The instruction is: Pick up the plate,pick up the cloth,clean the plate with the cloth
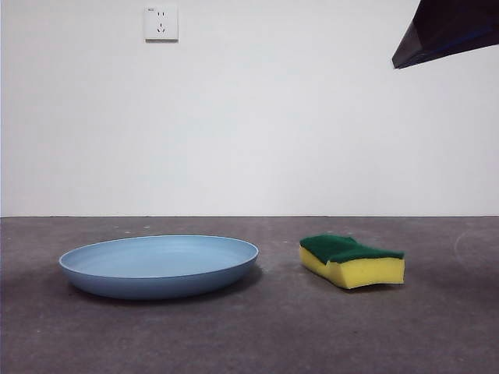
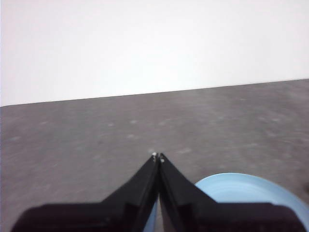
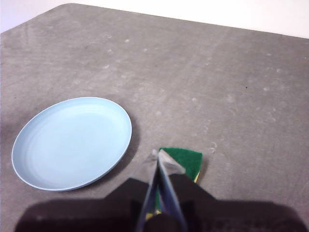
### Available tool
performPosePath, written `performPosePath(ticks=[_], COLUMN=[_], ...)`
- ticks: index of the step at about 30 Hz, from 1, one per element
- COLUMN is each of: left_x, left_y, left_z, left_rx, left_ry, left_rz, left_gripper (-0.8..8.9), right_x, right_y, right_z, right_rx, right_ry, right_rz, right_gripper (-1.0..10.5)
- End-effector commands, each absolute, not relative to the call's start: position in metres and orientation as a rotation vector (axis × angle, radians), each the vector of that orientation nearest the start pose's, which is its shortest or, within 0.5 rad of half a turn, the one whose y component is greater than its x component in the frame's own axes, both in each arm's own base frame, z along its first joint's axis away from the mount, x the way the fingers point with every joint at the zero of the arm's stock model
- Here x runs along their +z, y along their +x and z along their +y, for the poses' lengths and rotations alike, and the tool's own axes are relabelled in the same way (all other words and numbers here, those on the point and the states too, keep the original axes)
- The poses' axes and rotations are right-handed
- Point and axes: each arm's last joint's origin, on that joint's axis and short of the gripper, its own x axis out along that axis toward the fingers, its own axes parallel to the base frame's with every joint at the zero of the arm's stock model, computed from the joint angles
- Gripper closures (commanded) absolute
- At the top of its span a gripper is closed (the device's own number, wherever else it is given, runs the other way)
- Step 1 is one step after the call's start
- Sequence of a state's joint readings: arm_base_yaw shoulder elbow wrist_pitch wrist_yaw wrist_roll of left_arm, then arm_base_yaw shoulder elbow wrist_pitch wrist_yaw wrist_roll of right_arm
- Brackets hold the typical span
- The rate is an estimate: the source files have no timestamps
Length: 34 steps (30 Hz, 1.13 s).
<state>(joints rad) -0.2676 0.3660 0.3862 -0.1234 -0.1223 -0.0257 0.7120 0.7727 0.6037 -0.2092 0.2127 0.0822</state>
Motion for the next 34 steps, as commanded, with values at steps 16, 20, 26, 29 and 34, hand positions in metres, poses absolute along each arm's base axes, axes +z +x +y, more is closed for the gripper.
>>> performPosePath(ticks=[16, 20, 26, 29, 34], left_x=[0.156, 0.151, 0.144, 0.144, 0.144], left_y=[0.1, 0.099, 0.098, 0.098, 0.098], left_z=[-0.007, -0.007, -0.007, -0.007, -0.007], left_rx=[-0.088, -0.086, -0.085, -0.085, -0.085], left_ry=[-0.057, -0.056, -0.054, -0.054, -0.054], left_rz=[0.098, 0.148, 0.223, 0.223, 0.223], left_gripper=[8.17, 8.17, 8.17, 8.16, 8.17], right_x=[0.268, 0.268, 0.268, 0.268, 0.268], right_y=[0.134, 0.134, 0.134, 0.134, 0.134], right_z=[0.108, 0.108, 0.108, 0.108, 0.108], right_rx=[0.477, 0.477, 0.477, 0.477, 0.477], right_ry=[-0.093, -0.093, -0.093, -0.093, -0.093], right_rz=[0.361, 0.361, 0.361, 0.362, 0.362], right_gripper=[9.5, 9.5, 9.5, 9.5, 9.5])
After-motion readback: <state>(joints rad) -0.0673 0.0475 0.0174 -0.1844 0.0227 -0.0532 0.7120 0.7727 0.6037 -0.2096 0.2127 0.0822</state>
